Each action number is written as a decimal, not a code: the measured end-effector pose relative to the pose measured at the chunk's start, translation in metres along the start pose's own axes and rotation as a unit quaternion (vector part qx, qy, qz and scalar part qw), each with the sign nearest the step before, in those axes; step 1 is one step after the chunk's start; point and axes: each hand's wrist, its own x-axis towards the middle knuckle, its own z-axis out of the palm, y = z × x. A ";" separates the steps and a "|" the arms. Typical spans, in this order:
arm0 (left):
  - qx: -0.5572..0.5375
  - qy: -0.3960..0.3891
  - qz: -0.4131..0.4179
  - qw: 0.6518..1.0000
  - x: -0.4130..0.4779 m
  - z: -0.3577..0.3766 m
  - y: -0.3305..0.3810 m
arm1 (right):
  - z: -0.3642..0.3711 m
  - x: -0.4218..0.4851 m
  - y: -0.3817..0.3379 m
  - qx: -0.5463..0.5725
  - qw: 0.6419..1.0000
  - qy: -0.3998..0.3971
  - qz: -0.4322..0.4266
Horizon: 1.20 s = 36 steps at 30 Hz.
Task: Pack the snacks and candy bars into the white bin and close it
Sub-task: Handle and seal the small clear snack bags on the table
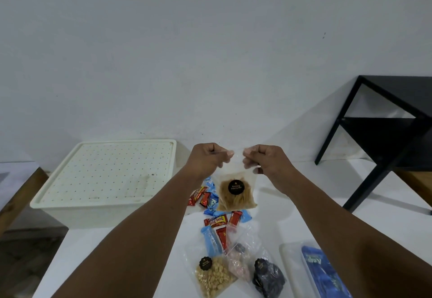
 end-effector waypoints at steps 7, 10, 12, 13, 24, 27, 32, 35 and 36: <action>-0.016 -0.019 -0.001 1.000 -0.003 0.003 -0.001 | 0.000 0.001 -0.003 -0.005 1.000 0.016 -0.011; -0.072 -0.003 -0.024 0.997 -0.006 0.006 -0.003 | 0.000 0.001 -0.005 0.007 0.998 0.057 -0.031; -0.099 0.018 -0.024 0.995 -0.006 0.007 -0.004 | 0.000 0.003 -0.005 0.038 0.995 0.083 -0.027; -0.107 0.025 -0.020 0.994 -0.006 0.007 -0.004 | 0.000 0.002 -0.005 0.050 0.995 0.084 -0.016; -0.061 -0.053 -0.041 0.996 -0.005 -0.002 0.007 | 0.003 0.004 -0.014 -0.009 0.999 0.022 -0.031; -0.026 -0.033 0.009 0.999 -0.001 -0.004 0.012 | 0.003 0.002 -0.015 0.027 0.999 -0.017 -0.007; -0.032 -0.072 0.010 0.997 -0.004 -0.008 0.010 | -0.005 0.001 -0.004 0.088 0.996 0.003 0.020; -0.098 -0.158 -0.121 0.975 -0.010 -0.010 0.011 | -0.011 0.001 -0.012 -0.009 0.998 -0.067 0.000; -0.108 -0.169 -0.140 0.970 -0.010 -0.011 0.010 | -0.012 0.002 -0.019 -0.054 0.995 -0.087 -0.010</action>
